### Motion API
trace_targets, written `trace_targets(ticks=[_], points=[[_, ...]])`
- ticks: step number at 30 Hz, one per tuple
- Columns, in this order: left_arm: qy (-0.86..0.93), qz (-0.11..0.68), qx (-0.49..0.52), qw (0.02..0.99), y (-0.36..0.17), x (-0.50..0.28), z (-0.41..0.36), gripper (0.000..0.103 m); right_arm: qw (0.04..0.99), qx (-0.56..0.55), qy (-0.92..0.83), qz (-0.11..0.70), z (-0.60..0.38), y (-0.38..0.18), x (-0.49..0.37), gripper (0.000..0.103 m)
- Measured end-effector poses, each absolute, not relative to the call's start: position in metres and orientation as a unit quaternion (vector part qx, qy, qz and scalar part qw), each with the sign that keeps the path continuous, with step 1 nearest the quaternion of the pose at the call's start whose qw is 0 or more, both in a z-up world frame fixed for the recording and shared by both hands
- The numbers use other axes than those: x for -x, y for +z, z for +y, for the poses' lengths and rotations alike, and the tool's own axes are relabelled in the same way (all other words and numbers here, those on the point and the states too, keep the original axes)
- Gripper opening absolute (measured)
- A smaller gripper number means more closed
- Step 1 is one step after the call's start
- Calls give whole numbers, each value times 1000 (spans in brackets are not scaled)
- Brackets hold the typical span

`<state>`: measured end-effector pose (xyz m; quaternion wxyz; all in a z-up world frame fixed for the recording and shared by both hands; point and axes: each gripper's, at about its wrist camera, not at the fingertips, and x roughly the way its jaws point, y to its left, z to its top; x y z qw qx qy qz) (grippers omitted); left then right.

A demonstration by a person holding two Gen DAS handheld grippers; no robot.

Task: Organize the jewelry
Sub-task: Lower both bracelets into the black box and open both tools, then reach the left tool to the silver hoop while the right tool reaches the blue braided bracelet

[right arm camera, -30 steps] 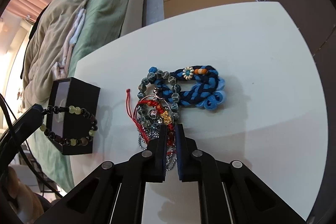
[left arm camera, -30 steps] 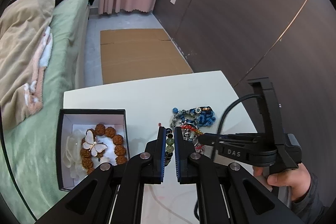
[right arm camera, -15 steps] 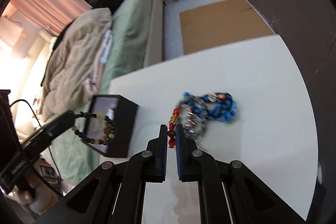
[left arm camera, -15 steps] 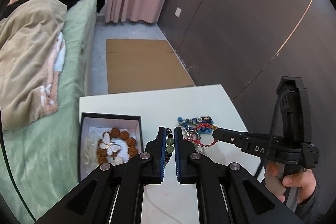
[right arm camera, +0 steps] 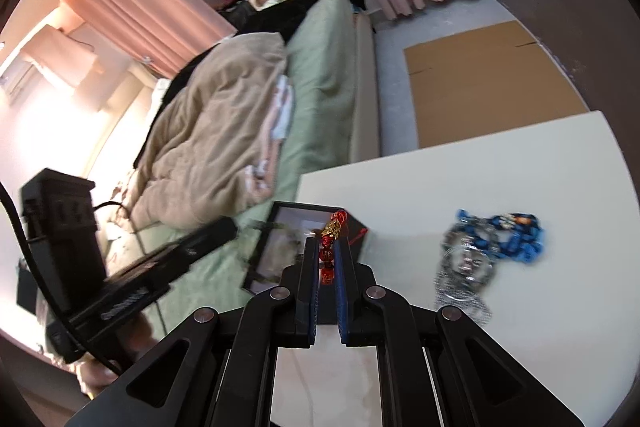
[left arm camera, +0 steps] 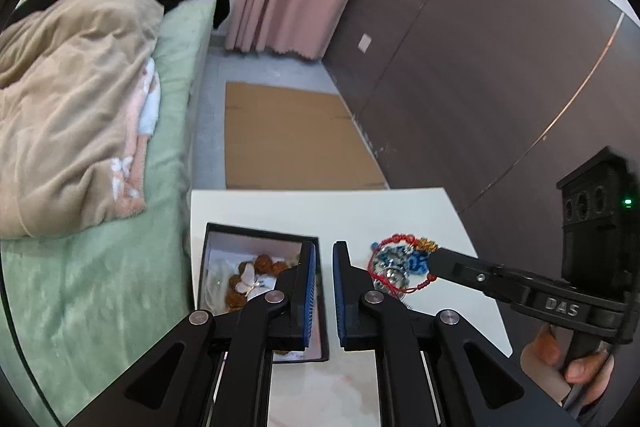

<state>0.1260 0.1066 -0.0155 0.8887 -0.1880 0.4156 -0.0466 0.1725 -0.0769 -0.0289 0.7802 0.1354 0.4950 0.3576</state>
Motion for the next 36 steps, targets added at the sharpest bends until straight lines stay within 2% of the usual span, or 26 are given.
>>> trace_targets(ticks=[1,2,3,4,5,6,16,17,18,19,20,21,36], points=[[-44,421,191,886,-17,-127,109,12,779,-136,363,494,-74,-28,-172,9],[-39,424,193,884,-19,-128,113,19,777,-137,368,492,-69,-28,-171,9],[-33,424,195,884,-20,-128,116,34,776,-137,371,492,-67,-29,-171,9],[-27,423,198,884,-20,-127,120,43,774,-139,375,491,-63,-29,-171,9],[-19,417,202,886,-19,-125,126,58,772,-140,379,490,-59,-29,-171,9],[-14,411,202,889,-18,-124,129,66,770,-141,383,490,-55,-30,-170,9],[13,401,215,890,-15,-115,159,67,754,-146,417,486,-20,-33,-167,9],[14,401,217,890,-15,-115,160,67,750,-143,419,491,-16,-33,-167,14],[14,400,218,890,-15,-115,160,67,748,-140,417,497,-15,-33,-168,36],[12,401,218,890,-15,-115,161,67,750,-135,408,503,-14,-33,-169,51],[11,402,220,889,-15,-115,161,67,757,-134,397,501,-17,-33,-170,74],[9,402,220,889,-15,-115,160,67,764,-137,390,495,-21,-32,-169,77],[-37,424,188,885,-15,-128,104,67,788,-129,331,503,-86,-29,-179,77]])
